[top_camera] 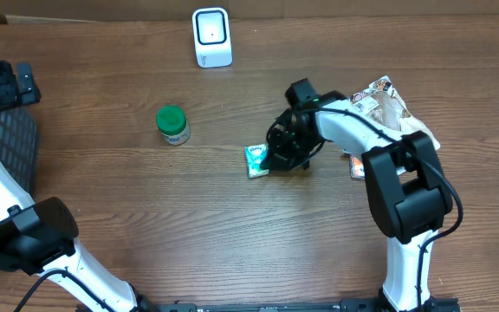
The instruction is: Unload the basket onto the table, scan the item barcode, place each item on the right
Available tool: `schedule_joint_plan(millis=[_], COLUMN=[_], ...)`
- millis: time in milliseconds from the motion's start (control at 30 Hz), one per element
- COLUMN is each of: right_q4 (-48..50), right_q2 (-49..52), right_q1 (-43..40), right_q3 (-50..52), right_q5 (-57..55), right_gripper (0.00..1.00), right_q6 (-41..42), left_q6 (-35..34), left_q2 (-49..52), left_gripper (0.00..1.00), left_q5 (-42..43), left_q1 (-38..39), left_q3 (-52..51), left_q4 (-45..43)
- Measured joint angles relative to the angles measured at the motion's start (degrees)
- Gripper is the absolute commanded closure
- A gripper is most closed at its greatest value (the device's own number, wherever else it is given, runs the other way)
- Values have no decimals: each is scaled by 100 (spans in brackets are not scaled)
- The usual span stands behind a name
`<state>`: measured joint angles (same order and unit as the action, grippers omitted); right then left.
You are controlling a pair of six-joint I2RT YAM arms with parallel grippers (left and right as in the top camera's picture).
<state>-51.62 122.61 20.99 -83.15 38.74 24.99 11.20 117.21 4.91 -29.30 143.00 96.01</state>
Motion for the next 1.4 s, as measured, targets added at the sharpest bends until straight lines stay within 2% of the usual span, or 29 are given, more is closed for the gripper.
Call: schedule_joint_plan(millis=[333,500,833,1167,1400], right_q4=[9,-9,-254,-328,-315], right_q2=[-151,-201,-468,-1469,-1788], right_q1=[-597,-599,-636,-752,-750], right_q3=[-9,-11,-11,-13,-22], right_q5=[3274,4419,4892,4924,4929], right_gripper=[96,96,96,96,96], right_q6=[-1443,-1696,-1589,-1561,-1576], left_q6=[-2,0,-2,0,0], left_q2=[0,0,0,0,0], left_gripper=[1,0,0,1,0], left_q5=[0,0,0,0,0], left_q1=[0,0,0,0,0], left_q3=[0,0,0,0,0], left_q4=[2,2,2,2,2])
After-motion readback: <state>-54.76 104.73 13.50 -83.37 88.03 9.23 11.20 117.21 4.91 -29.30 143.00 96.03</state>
